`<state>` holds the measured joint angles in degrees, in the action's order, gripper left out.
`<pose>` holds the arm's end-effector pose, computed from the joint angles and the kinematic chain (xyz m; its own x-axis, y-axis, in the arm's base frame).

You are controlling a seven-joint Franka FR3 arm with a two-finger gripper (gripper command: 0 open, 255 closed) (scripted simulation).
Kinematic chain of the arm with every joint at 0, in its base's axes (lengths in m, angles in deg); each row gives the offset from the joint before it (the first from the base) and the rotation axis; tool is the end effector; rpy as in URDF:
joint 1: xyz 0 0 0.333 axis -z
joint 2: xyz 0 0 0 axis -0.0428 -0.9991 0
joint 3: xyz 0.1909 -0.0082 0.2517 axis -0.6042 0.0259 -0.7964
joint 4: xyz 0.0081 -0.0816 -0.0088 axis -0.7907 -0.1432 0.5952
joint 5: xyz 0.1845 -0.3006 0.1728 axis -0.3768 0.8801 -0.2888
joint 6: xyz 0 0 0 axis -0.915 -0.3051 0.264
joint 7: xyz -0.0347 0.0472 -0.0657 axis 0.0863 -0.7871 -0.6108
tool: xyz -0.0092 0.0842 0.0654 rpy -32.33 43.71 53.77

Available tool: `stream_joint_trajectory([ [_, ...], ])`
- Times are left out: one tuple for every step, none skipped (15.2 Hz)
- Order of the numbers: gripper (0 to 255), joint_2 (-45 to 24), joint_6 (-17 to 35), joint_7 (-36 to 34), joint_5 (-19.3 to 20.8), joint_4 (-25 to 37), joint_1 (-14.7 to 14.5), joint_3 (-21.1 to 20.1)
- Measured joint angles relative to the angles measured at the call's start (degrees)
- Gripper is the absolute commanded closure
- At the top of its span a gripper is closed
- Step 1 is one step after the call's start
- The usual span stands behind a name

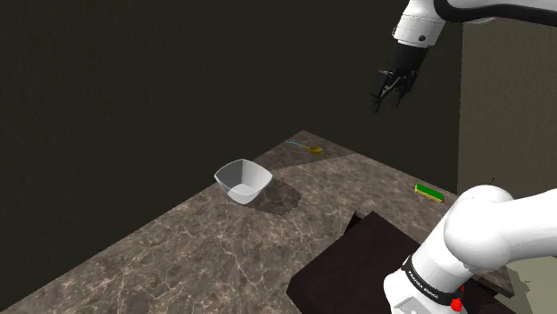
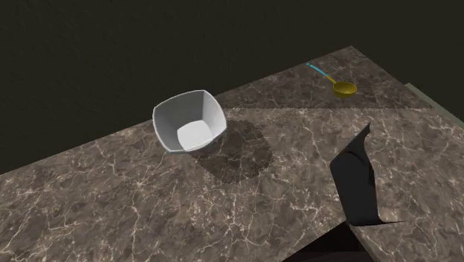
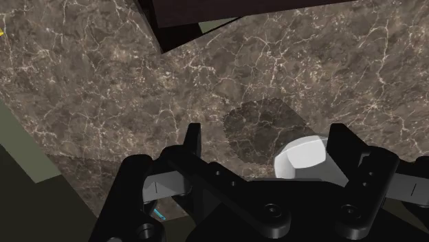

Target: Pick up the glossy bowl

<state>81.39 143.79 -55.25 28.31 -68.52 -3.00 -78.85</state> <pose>0.3061 -0.0156 0.6243 0.9919 -0.1216 0.0356 -0.1243 -0.9884 0.0870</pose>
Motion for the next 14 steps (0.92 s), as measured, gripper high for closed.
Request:
stream_joint_trajectory([
  [0, 0.0, 0.0, 0.0, 0.0, 0.0, 0.0, 0.0],
  [0, -0.6, 0.9, -0.2, -0.1, -0.3, -0.1, -0.2],
  [0, -1.4, 2.0, -0.3, -0.3, -0.7, -0.3, -0.4],
  [0, -2.1, 3.4, -0.5, -0.5, -1.3, -0.6, -0.6],
  [0, -3.8, 5.1, -1.0, -0.8, -1.4, -0.9, -1.1],
  [0, -4.6, 7.2, -1.2, -0.9, -2.6, -1.1, -1.4],
  [0, -5.9, 9.1, -1.4, -1.1, -3.2, -1.4, -1.6],
  [0, -7.1, 10.5, -1.5, -1.2, -3.4, -1.6, -1.8],
  [0, -8.6, 12.0, -1.5, -1.2, -3.4, -1.7, -1.9],
  [0, -10.4, 13.5, -1.8, -1.4, -3.0, -2.0, -2.3],
  [0, -11.8, 15.1, -2.0, -1.5, -3.2, -2.2, -2.6],
  [0, -13.5, 17.1, -2.3, -1.6, -3.6, -2.5, -2.9],
  [0, -15.1, 18.9, -2.8, -1.9, -3.8, -2.9, -3.5],
  [0, -16.6, 20.7, -2.8, -1.8, -4.0, -3.0, -3.6],
])
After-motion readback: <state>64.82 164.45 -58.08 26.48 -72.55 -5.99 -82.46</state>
